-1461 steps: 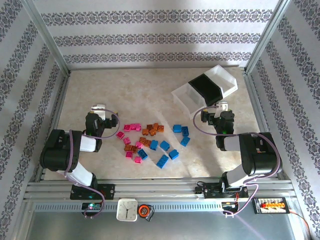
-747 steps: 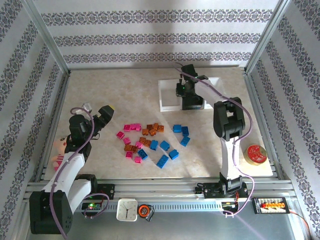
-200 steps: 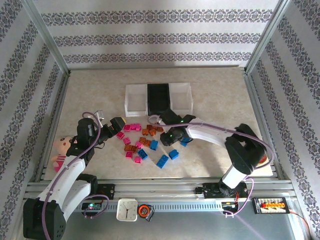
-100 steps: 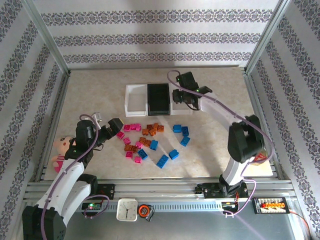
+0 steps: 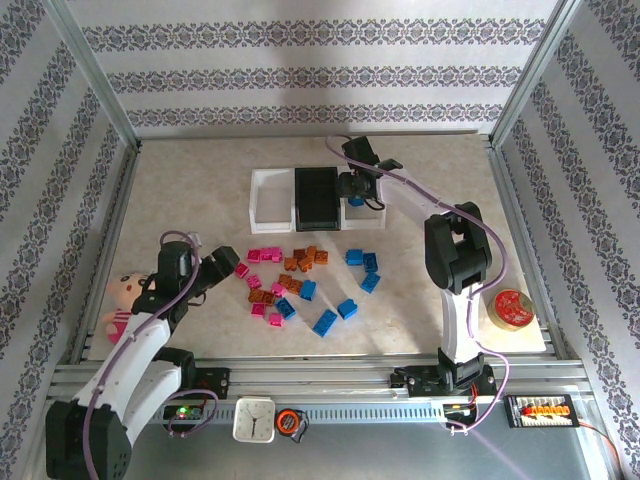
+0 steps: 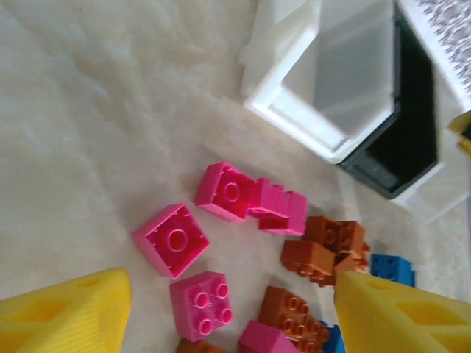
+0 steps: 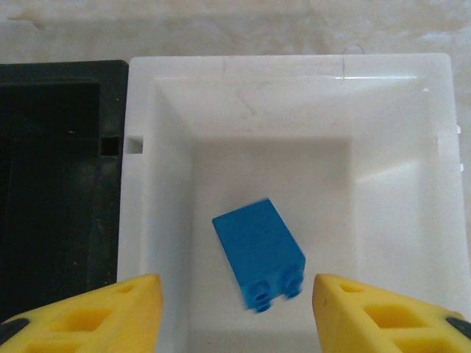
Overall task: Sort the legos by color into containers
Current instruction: Place the lego in the container, then pick up the lego from the middle-left of the table.
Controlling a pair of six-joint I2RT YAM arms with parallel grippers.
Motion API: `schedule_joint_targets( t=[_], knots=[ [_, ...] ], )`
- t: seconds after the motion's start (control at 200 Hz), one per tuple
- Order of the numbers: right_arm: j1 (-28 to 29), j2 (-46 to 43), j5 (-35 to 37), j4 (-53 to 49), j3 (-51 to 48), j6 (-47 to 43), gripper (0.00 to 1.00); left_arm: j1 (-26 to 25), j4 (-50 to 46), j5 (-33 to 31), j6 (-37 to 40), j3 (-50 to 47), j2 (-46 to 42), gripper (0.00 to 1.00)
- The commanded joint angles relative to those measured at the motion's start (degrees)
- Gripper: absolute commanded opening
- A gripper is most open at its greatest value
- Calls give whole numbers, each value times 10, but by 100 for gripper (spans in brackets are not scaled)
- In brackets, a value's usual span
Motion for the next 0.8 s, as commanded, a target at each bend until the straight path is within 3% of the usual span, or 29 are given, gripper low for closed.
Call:
schedule_joint_targets(
  t=[0.0,0.135,0.31,0.54,0.794],
  knots=[
    [8,-49,-3,15,-26,9,57,-33,-3,-19,32,9,44,75],
    [16,-97,-17,45,-92,17,57,-106,-15,-107,73,44,126,80],
    [25,-150,-26,71,-163,21,58,-131,-2,-177,99,73,198,76],
    [31,-188,-31,80,-211,19,58,-133,46,-191,108,88,267,63],
    [35,-220,-39,86,-229,18,58,-133,81,-190,114,111,335,57]
  ],
)
